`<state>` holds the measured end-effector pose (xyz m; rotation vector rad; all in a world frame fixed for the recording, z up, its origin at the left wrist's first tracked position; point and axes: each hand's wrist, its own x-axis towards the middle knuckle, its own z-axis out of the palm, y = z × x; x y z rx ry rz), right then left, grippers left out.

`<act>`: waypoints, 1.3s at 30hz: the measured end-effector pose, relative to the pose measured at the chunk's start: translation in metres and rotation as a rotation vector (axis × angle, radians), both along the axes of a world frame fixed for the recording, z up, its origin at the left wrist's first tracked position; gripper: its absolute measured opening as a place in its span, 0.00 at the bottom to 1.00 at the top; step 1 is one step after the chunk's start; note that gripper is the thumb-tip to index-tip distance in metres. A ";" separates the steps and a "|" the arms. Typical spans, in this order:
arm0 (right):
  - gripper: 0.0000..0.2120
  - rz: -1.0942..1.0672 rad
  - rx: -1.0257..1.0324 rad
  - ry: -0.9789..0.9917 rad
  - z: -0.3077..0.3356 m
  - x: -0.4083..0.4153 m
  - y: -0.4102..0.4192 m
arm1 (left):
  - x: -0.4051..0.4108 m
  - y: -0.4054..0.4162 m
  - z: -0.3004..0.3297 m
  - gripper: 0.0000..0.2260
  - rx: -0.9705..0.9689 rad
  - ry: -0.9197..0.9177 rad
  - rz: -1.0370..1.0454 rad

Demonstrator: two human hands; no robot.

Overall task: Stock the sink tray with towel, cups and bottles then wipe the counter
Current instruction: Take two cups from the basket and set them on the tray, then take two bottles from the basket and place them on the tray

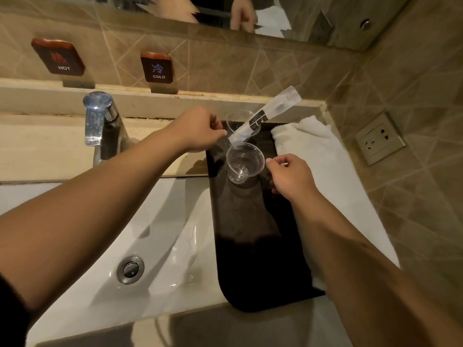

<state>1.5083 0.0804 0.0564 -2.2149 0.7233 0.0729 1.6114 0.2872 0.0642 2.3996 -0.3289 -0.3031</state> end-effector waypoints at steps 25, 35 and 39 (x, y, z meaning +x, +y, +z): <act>0.14 -0.376 -0.331 0.229 0.119 -0.622 -0.056 | -0.512 -0.195 0.106 0.08 0.205 -0.295 -1.308; 0.08 -0.960 -0.328 0.382 0.117 -0.995 0.101 | -0.874 -0.179 0.106 0.07 0.167 -0.397 -1.943; 0.09 -1.183 -0.315 0.447 0.116 -1.096 0.158 | -0.989 -0.170 0.114 0.10 0.165 -0.487 -2.123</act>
